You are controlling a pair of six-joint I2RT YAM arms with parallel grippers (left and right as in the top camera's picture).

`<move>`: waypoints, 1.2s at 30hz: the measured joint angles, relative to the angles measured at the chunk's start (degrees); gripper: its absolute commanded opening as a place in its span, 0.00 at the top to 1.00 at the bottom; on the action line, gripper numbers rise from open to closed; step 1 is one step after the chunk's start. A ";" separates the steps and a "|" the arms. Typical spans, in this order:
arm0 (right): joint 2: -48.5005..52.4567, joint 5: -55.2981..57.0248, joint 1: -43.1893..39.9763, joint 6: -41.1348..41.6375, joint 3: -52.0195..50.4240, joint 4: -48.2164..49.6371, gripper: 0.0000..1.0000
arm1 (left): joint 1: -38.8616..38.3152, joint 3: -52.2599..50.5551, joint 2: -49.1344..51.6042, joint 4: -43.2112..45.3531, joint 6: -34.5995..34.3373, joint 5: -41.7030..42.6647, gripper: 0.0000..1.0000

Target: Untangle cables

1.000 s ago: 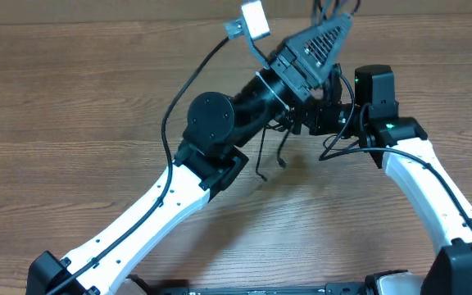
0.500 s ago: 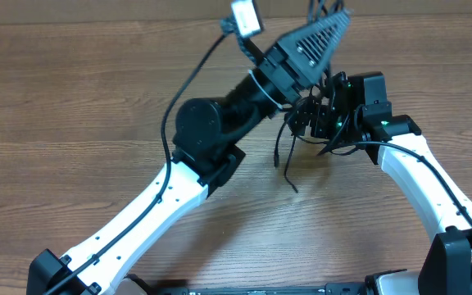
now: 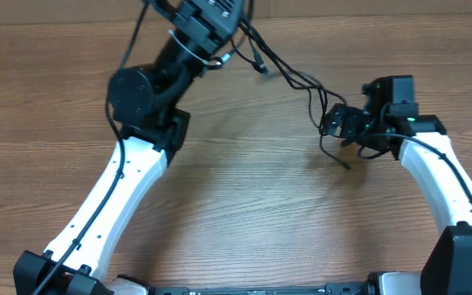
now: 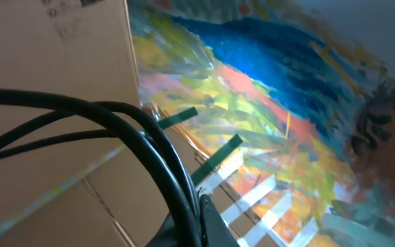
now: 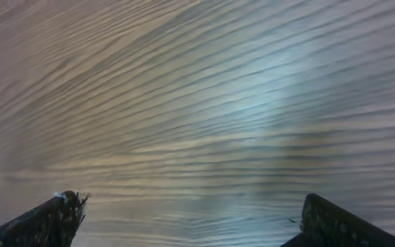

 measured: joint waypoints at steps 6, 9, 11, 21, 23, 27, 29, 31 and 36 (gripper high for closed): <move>0.42 1.62 -8.24 0.02 0.00 -3.39 0.00 | 6.78 0.00 0.00 0.24 -1.31 4.61 0.96; 0.42 0.92 -9.35 -0.02 0.00 -3.80 0.00 | 8.50 0.00 0.00 -0.85 -1.31 6.14 0.96; 0.42 -0.28 -9.51 0.00 0.00 -3.93 0.00 | 9.79 0.00 -0.02 -1.90 -1.31 8.17 0.96; 0.42 -6.27 -9.81 -9.57 0.00 -11.37 0.00 | 11.96 0.37 -0.42 -37.22 12.94 14.62 0.96; 0.42 -3.13 -9.92 -8.81 0.00 -12.44 0.00 | 12.22 0.35 -0.39 -43.21 18.49 14.67 0.96; 0.42 -0.72 -10.16 -6.95 0.00 -13.77 0.00 | 12.87 0.52 -0.44 -59.49 32.39 14.43 0.96; 0.44 -1.60 -10.16 -6.75 0.00 -13.84 0.00 | 13.07 0.57 -0.46 -65.29 37.81 14.08 0.96; 0.46 -3.06 -10.16 -6.62 0.00 -13.77 0.00 | 13.07 0.50 -0.46 -70.93 42.58 13.20 0.96; 0.46 -9.09 -10.16 -6.64 0.00 -14.14 0.00 | 13.07 0.50 -0.46 -79.76 50.29 10.73 0.80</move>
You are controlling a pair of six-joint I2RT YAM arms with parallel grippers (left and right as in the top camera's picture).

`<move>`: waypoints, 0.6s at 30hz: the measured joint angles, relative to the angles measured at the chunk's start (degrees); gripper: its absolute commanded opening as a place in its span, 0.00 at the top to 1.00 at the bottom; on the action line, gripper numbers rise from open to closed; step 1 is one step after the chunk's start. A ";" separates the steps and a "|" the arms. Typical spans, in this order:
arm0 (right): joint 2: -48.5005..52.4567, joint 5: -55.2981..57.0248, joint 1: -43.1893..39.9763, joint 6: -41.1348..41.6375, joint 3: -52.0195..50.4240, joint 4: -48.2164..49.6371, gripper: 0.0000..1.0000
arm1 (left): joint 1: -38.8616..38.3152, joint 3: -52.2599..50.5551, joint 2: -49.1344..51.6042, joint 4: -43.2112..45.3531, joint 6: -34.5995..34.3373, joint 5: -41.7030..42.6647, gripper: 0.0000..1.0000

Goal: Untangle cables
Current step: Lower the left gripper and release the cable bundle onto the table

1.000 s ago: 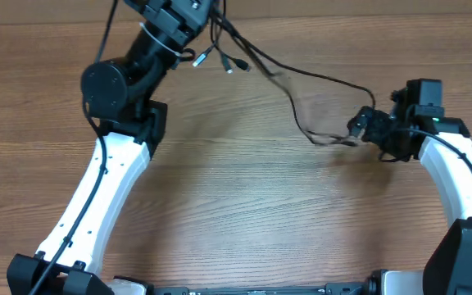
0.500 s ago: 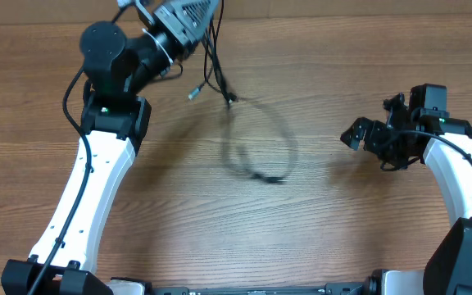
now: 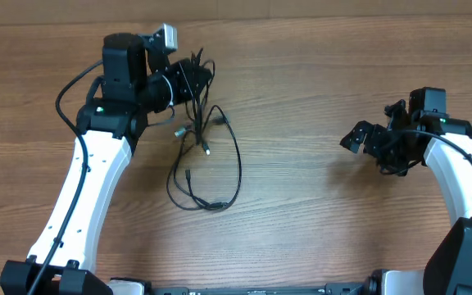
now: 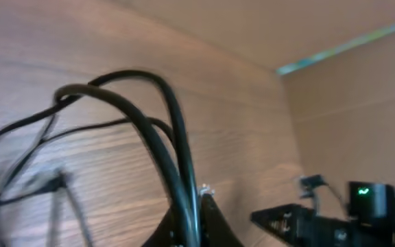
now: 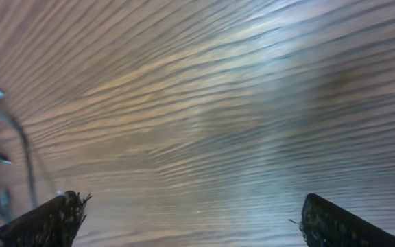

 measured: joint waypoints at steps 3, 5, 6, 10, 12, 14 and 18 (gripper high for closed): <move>0.07 -3.54 0.00 -0.94 0.00 -0.74 0.00 | -0.15 0.04 0.00 -6.80 3.91 -3.39 0.23; 0.07 -5.27 0.02 -1.51 0.00 -1.18 0.00 | -0.50 0.04 0.00 -11.43 5.86 -6.80 0.06; 0.07 -5.81 0.00 -1.73 0.00 -1.40 0.00 | -0.50 0.02 0.00 -14.12 6.86 -9.38 0.04; 0.07 -7.54 0.02 -2.14 0.00 -1.81 0.00 | -0.50 0.02 0.00 -20.11 8.79 -16.61 0.00; 0.07 -8.00 0.26 -2.23 0.00 -1.86 0.00 | -0.50 0.02 0.00 -22.77 9.01 -19.74 0.00; 0.07 -8.22 1.09 -2.34 0.00 -1.92 0.00 | -0.50 0.02 0.00 -25.59 9.16 -22.75 0.00; 0.09 -8.55 4.42 -2.36 0.00 -1.88 0.00 | -0.50 0.02 0.00 -30.91 9.18 -27.96 0.00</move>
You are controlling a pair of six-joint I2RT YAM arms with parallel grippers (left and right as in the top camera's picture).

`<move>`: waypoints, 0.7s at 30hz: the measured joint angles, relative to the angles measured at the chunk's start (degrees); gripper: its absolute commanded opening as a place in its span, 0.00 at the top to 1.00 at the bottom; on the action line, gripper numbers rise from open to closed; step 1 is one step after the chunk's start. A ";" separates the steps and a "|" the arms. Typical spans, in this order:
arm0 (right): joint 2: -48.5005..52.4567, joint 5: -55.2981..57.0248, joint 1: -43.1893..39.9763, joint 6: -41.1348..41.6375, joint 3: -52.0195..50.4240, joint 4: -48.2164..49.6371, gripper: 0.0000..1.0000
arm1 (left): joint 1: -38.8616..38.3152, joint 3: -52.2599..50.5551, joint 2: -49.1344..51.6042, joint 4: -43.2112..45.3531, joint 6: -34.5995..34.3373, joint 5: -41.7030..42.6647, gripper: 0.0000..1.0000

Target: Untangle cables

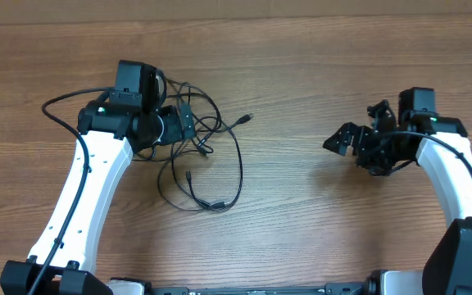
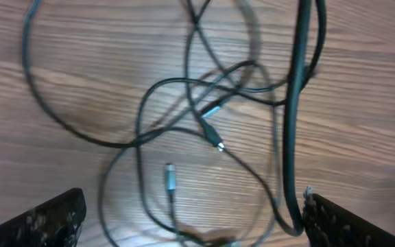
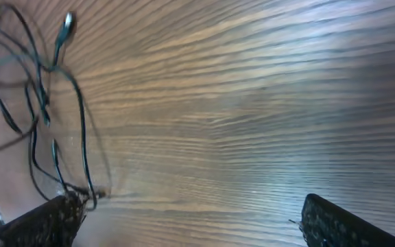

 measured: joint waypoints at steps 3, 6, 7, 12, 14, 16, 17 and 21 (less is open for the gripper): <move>0.00 -0.46 4.11 -0.79 0.00 0.50 0.00 | 0.00 0.00 0.00 -0.11 -0.02 -2.78 0.00; 0.07 -3.08 7.72 -3.48 0.00 1.99 0.00 | 0.00 0.00 -0.24 2.23 0.00 -3.30 0.00; 0.09 -4.04 9.46 -4.31 0.00 3.48 0.00 | 0.00 0.00 -0.33 2.32 0.00 -3.30 0.00; 0.15 -6.38 16.63 -5.73 0.00 8.17 0.00 | 0.00 0.24 -1.07 2.95 -0.28 -8.13 0.00; 0.17 -6.67 18.64 -5.77 0.00 10.01 0.00 | 0.46 2.51 -1.79 3.02 -0.28 -12.37 0.00; 0.20 -6.80 19.67 -5.62 0.00 12.41 0.00 | 1.14 4.63 -2.99 3.50 -0.28 -14.38 0.00; 0.20 -6.91 20.55 -5.16 0.00 14.93 0.00 | 1.97 6.40 -4.02 4.00 -0.31 -15.54 0.00; 0.20 -7.02 23.98 -3.17 0.00 21.94 0.00 | 4.57 7.98 -5.88 2.40 -0.52 -18.47 0.00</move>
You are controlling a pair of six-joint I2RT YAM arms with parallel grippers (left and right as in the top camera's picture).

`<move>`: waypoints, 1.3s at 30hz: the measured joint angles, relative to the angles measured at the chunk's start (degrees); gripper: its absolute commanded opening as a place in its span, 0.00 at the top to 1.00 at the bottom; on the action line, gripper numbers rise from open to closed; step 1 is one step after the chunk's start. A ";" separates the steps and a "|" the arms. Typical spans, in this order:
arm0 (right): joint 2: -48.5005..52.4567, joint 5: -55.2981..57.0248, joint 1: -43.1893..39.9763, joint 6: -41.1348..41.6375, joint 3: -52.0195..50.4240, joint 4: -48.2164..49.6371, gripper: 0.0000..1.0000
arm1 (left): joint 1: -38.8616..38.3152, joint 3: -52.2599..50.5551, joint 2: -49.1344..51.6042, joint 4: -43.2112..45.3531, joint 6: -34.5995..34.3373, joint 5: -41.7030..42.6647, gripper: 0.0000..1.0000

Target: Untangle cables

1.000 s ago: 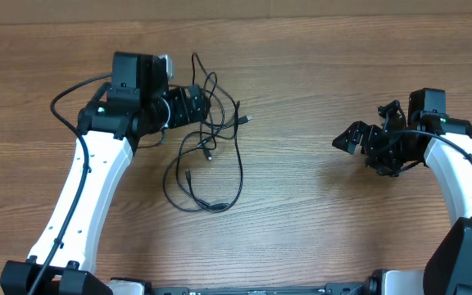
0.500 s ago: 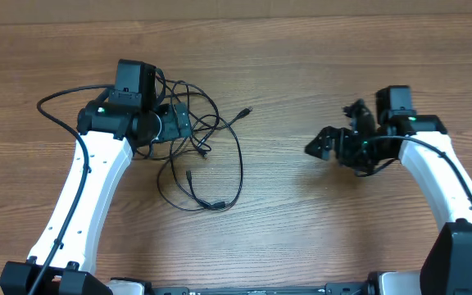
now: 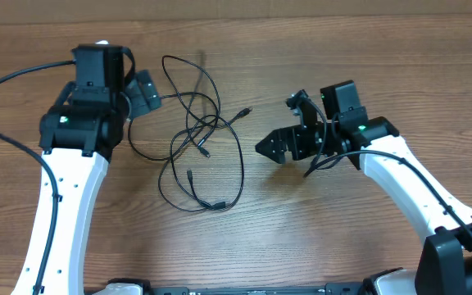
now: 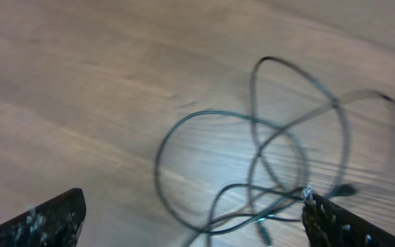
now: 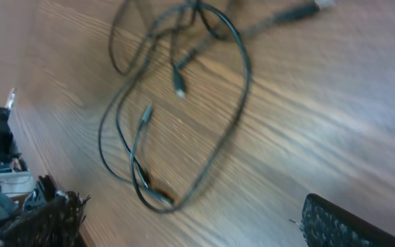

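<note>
A tangle of thin black cables (image 3: 197, 135) lies in loops on the wooden table, with small plugs on the loose ends. My left gripper (image 3: 147, 92) hangs open just left of the tangle's upper part, holding nothing. In the left wrist view the gripper (image 4: 194, 206) has the cables (image 4: 273, 161) ahead of it, with the right fingertip (image 4: 341, 223) near a strand. My right gripper (image 3: 279, 124) is open just right of the tangle. The right wrist view shows the gripper (image 5: 190, 206) empty, with the cable loops (image 5: 184, 103) ahead of it.
The wooden table (image 3: 342, 238) runs across the whole view. A brown cardboard edge (image 3: 301, 8) borders the far side. The left arm's own thick black cable (image 3: 6, 78) arcs out at the far left.
My left gripper was open right over the tangle and now sits up and to the left, off the cables. My right gripper has moved left, close to the tangle's right side.
First my left gripper held the bundle raised at the far edge, strands reaching to the open right gripper. Then it held the bundle at the left, loops on the table. Later it was open over the dropped tangle. Now both grippers flank it, open.
</note>
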 measured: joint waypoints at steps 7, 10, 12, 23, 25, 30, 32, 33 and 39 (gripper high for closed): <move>0.02 5.57 5.64 6.64 0.00 12.15 0.00 | 7.10 0.00 0.15 -6.64 -3.04 -1.27 0.00; 1.22 11.23 5.75 12.90 0.00 14.12 0.00 | 7.54 -0.48 0.20 -7.45 -3.21 0.09 0.00; 4.50 12.26 5.75 16.87 0.00 17.05 0.00 | 7.54 -1.38 0.68 -8.28 -3.21 1.42 0.00; 14.86 4.04 5.86 18.43 -0.04 38.53 0.00 | 7.54 -1.90 3.32 -8.63 -3.23 2.56 0.00; 15.65 4.07 5.88 18.93 -0.04 39.76 0.00 | 7.54 -1.92 3.32 -8.61 -3.23 2.56 0.00; 22.67 2.86 6.82 21.92 -0.02 49.64 0.07 | 7.54 -1.95 3.32 -8.63 -3.23 2.58 0.00; 25.22 2.54 8.35 22.64 1.29 49.88 0.09 | 7.54 -1.97 3.32 -8.63 -3.23 2.58 0.00; 26.80 2.36 9.29 22.86 3.15 49.75 0.09 | 7.54 -1.97 3.32 -8.63 -3.23 2.58 0.00; 31.34 4.26 13.64 22.67 12.87 46.23 0.16 | 7.54 -1.97 3.32 -8.63 -3.21 2.58 0.00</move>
